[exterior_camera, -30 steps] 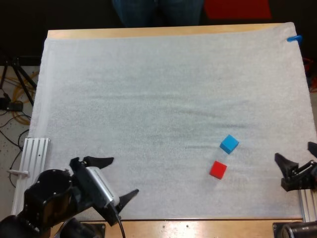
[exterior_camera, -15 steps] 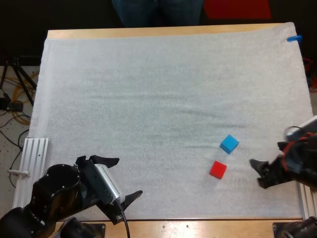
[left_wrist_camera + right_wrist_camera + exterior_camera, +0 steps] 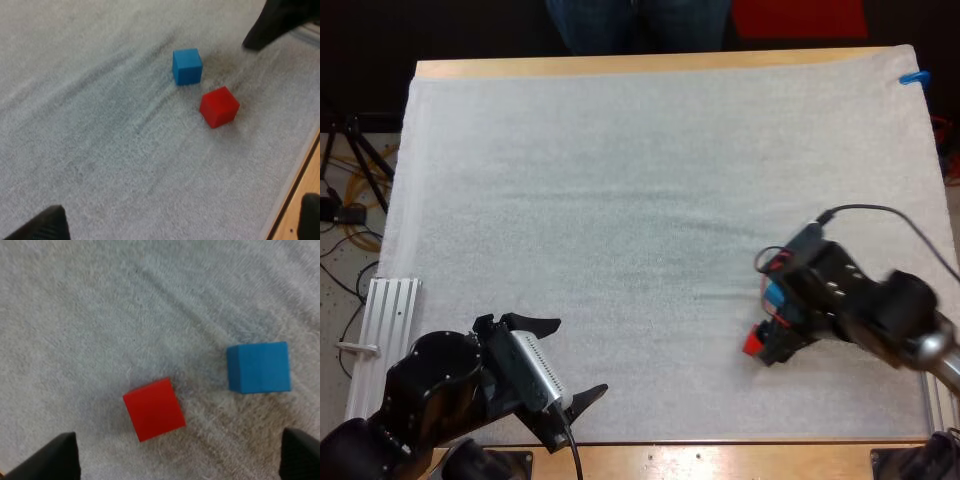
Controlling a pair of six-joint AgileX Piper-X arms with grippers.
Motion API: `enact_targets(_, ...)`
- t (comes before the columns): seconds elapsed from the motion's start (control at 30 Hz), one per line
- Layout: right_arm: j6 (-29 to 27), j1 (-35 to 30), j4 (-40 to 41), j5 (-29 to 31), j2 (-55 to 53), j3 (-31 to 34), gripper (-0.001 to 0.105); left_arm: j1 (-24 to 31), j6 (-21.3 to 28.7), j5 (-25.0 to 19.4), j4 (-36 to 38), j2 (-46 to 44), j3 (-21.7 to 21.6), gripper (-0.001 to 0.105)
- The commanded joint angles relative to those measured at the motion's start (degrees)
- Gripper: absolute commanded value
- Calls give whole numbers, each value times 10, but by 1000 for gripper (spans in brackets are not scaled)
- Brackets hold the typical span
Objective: Stack red cube on blue cube
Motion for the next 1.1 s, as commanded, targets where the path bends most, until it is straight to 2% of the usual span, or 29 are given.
enact_targets(0.0, -4, 1, -4, 4, 19, -5, 77, -2, 2, 4, -2, 2, -3, 87)
enact_targets(0.37, -15, 1, -33, -8, 146, 4, 77, -2, 2, 4, -2, 2, -3, 87)
enact_targets(0.77, -13, 1, -115, -34, 172, 71, 77, -2, 2, 4, -2, 2, -3, 87)
enact_targets(1.07, -13, 1, -144, -45, 187, 91, 77, -2, 3, 4, -2, 2, -3, 87)
